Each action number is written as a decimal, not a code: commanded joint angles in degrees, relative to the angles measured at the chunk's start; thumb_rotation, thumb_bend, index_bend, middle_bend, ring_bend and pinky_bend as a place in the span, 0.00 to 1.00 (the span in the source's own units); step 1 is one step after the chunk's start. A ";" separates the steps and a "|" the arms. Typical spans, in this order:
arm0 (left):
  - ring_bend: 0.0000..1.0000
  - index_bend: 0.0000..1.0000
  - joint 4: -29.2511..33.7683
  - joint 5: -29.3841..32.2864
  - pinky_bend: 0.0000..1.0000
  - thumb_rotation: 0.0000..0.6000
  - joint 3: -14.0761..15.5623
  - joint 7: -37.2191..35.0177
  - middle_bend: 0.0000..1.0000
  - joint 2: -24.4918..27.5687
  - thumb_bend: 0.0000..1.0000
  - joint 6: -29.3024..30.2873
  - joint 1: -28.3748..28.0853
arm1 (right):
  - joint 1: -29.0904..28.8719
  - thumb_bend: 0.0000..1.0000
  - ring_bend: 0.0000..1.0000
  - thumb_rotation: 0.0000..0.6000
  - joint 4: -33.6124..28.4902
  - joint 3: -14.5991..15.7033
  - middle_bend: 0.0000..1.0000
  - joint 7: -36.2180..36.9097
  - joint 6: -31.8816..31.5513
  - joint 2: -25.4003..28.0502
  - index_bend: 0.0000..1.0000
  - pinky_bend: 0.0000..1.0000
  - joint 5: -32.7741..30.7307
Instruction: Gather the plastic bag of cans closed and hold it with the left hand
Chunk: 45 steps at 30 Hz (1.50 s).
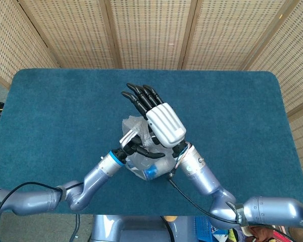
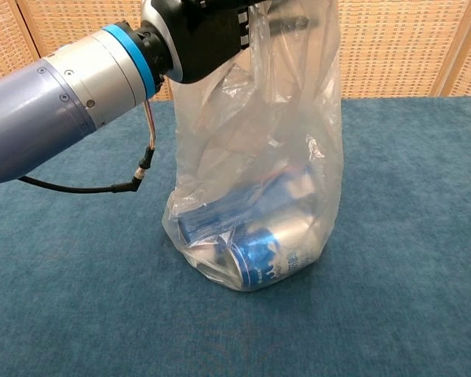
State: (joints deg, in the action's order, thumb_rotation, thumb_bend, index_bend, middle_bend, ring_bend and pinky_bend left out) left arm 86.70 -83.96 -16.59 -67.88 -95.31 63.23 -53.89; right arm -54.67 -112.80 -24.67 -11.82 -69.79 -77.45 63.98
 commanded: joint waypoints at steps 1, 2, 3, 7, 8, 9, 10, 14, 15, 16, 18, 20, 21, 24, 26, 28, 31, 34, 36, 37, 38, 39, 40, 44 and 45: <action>0.10 0.09 0.52 -0.27 0.18 1.00 -0.01 -0.73 0.04 0.29 0.05 -0.01 0.20 | 2.09 0.00 0.00 1.00 -1.89 0.35 0.00 1.56 -0.67 2.37 0.00 0.00 0.80; 0.10 0.09 0.63 -0.36 0.18 1.00 -0.02 -0.89 0.04 0.38 0.05 -0.02 0.23 | 2.72 0.00 0.00 1.00 -2.39 0.43 0.00 2.14 -0.69 3.18 0.00 0.00 1.06; 0.10 0.09 0.65 -0.41 0.18 1.00 -0.07 -0.88 0.04 0.40 0.05 0.01 0.26 | 3.33 0.00 0.00 1.00 -2.82 0.56 0.00 2.68 -0.71 3.95 0.00 0.00 1.35; 0.10 0.09 0.56 -0.21 0.18 1.00 -0.33 -0.75 0.04 0.26 0.05 -0.13 0.27 | 5.93 0.00 0.00 1.00 -4.88 1.67 0.00 4.47 -0.53 7.20 0.00 0.00 2.72; 0.10 0.09 0.60 -0.16 0.18 1.00 -0.37 -0.78 0.04 0.23 0.05 -0.18 0.28 | 6.63 0.00 0.00 1.00 -5.36 2.00 0.00 4.93 -0.60 8.03 0.00 0.00 3.34; 0.10 0.09 0.67 -0.17 0.18 1.00 -0.40 -0.82 0.04 0.21 0.05 -0.12 0.34 | 7.27 0.00 0.00 1.00 -5.76 2.33 0.00 5.40 -0.69 8.70 0.00 0.00 4.02; 0.10 0.09 0.68 -0.24 0.18 1.00 -0.42 -0.81 0.04 0.20 0.05 -0.08 0.37 | 7.89 0.00 0.00 1.00 -6.12 2.66 0.00 5.88 -0.80 9.34 0.00 0.00 4.71; 0.10 0.09 0.60 -0.15 0.18 1.00 -0.70 -1.13 0.04 0.21 0.05 0.12 0.58 | 10.88 0.00 0.00 1.00 -7.78 4.27 0.00 8.53 -1.23 12.34 0.00 0.00 7.69; 0.10 0.09 0.64 -0.12 0.18 1.00 -0.81 -1.33 0.04 0.25 0.05 0.19 0.63 | 11.55 0.00 0.00 1.00 -8.01 4.67 0.00 9.11 -1.31 13.02 0.00 0.00 8.38; 0.10 0.09 0.67 -0.14 0.18 1.00 -0.86 -1.47 0.04 0.28 0.05 0.25 0.68 | 12.08 0.00 0.00 1.00 -8.09 5.00 0.00 9.44 -1.45 13.51 0.00 0.00 8.88; 0.10 0.08 0.76 -0.32 0.19 1.00 -1.00 -1.92 0.03 0.36 0.05 0.51 0.77 | 13.39 0.00 0.00 1.00 -7.92 5.82 0.00 9.98 -2.14 14.53 0.00 0.00 10.36; 0.10 0.08 0.83 -0.46 0.19 1.00 -1.22 -2.90 0.03 0.32 0.05 0.69 0.79 | 15.10 0.00 0.00 1.00 -5.91 6.97 0.00 10.43 -3.65 15.39 0.00 0.00 13.37; 0.10 0.08 0.90 -0.47 0.19 1.00 -1.34 -3.28 0.03 0.28 0.05 0.67 0.73 | 15.76 0.00 0.00 1.00 -4.83 7.37 0.00 10.65 -4.39 15.44 0.00 0.00 14.24; 0.10 0.08 1.61 0.01 0.19 1.00 -1.99 -5.11 0.03 -0.07 0.05 0.17 0.37 | 18.34 0.00 0.00 1.00 -0.05 9.01 0.00 13.56 -6.86 14.93 0.00 0.00 16.79; 0.10 0.08 2.47 0.38 0.18 1.00 -2.54 -6.42 0.03 -0.28 0.05 -0.34 0.03 | 19.84 0.00 0.00 1.00 3.81 10.07 0.00 15.65 -7.97 14.58 0.00 0.00 18.03; 0.10 0.08 3.73 1.09 0.18 1.00 -3.22 -8.63 0.03 -0.34 0.05 -0.96 -0.19 | 21.35 0.00 0.00 1.00 7.14 11.12 0.00 17.57 -8.87 14.36 0.00 0.00 18.62; 0.10 0.09 4.64 1.85 0.18 0.99 -4.26 -11.16 0.03 0.00 0.05 -1.87 -0.49 | 22.77 0.00 0.00 1.00 11.23 12.11 0.00 20.12 -9.56 13.93 0.00 0.00 19.49; 0.10 0.09 5.79 2.54 0.18 0.98 -5.26 -15.47 0.03 1.14 0.05 -3.08 -0.44 | 24.35 0.00 0.00 1.00 15.10 12.96 0.00 22.59 -10.09 13.35 0.00 0.00 19.41; 0.10 0.09 5.80 2.41 0.18 0.98 -5.48 -16.42 0.04 1.59 0.05 -3.28 -0.38 | 24.92 0.00 0.00 1.00 17.01 13.17 0.00 23.34 -10.40 12.96 0.00 0.00 19.48; 0.10 0.10 5.92 2.40 0.18 0.97 -5.55 -16.97 0.04 1.78 0.05 -3.37 -0.33 | 25.22 0.00 0.00 1.00 17.83 13.31 0.00 23.56 -10.52 12.84 0.00 0.00 19.41; 0.11 0.10 6.28 2.46 0.18 0.97 -5.73 -18.02 0.04 2.07 0.05 -3.38 -0.16 | 25.53 0.00 0.00 1.00 18.71 13.45 0.00 23.78 -10.65 12.69 0.00 0.00 19.34; 0.11 0.10 6.70 2.37 0.18 0.97 -5.90 -19.40 0.04 2.62 0.05 -3.50 0.02 | 25.97 0.00 0.00 1.00 20.02 13.67 0.00 24.26 -10.81 12.42 0.00 0.00 19.27; 0.12 0.11 6.85 2.09 0.19 0.97 -5.96 -20.32 0.04 3.14 0.05 -3.66 0.11 | 26.27 0.00 0.00 1.00 21.06 13.85 0.00 24.76 -10.84 12.20 0.00 0.00 19.34; 0.16 0.14 8.09 0.69 0.21 0.98 -6.29 -25.64 0.08 5.88 0.05 -4.21 0.56 | 27.93 0.00 0.00 1.00 25.62 14.97 0.00 26.67 -10.76 11.07 0.00 0.00 18.95; 0.18 0.16 8.47 0.42 0.21 0.99 -6.50 -27.24 0.10 6.86 0.05 -4.31 0.75 | 28.47 0.00 0.00 1.00 27.17 15.43 0.00 27.02 -10.84 10.59 0.00 0.00 18.96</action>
State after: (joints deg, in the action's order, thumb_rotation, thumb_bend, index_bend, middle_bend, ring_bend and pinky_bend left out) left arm 94.03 -82.63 -22.59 -91.63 -90.70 59.37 -53.63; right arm -27.55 -88.38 -10.27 13.93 -80.48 -65.80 83.13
